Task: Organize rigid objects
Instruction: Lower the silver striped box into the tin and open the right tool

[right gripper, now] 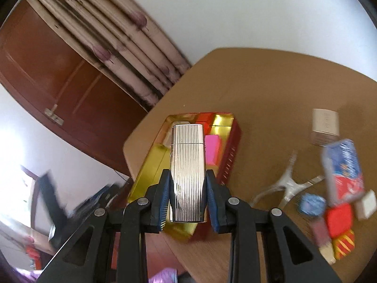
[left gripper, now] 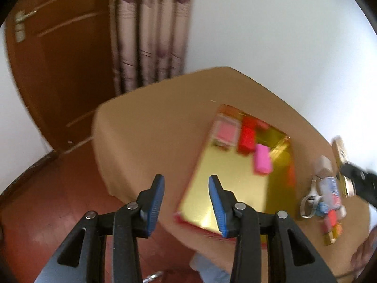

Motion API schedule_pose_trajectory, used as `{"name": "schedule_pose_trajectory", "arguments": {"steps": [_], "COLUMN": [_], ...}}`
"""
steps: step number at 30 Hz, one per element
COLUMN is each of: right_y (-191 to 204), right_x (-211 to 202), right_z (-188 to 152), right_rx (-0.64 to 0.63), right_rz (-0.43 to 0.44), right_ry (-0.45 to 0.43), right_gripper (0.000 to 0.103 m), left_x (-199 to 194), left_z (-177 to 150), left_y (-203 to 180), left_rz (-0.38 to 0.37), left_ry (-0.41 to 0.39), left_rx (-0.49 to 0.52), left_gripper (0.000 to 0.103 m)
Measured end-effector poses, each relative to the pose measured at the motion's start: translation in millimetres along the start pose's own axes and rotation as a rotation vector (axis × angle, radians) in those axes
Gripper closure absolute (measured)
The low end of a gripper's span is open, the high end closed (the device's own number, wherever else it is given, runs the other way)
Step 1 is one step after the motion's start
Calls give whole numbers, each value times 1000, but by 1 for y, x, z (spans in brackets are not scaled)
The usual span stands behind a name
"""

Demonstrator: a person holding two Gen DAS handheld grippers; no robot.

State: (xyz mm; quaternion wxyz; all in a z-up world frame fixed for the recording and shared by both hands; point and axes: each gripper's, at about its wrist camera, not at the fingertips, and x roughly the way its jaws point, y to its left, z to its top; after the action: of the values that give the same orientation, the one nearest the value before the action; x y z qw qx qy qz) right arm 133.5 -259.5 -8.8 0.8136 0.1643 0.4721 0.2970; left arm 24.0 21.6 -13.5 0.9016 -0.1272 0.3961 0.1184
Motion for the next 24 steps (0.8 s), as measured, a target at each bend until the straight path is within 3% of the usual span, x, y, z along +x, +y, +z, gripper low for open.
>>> {"name": "schedule_pose_trajectory", "arguments": {"steps": [3,10,12,20,24], "right_y": [8,1,1,-3,-7], "right_x": [40,101,115,135,126], "right_z": [12,32,36,36,39], "right_rx": [-3,29,12,-42,-26], "right_rz": [-34,-108,-152,-249,-216], "right_ry": [50,97,101,117,91], "right_gripper": [76,76,76,75,73], "left_x": [1,19,21,25,28], "left_z": [-6,-7,-7,-5,-6], "left_y": [18,27,23,18,14], "left_rz": [28,-28,-12,-36,-38], "left_ry": [-36,46,42,56,77], "left_rx": [-52,-76,-57,-39,-28], "left_gripper": [63,63,63,63,63]}}
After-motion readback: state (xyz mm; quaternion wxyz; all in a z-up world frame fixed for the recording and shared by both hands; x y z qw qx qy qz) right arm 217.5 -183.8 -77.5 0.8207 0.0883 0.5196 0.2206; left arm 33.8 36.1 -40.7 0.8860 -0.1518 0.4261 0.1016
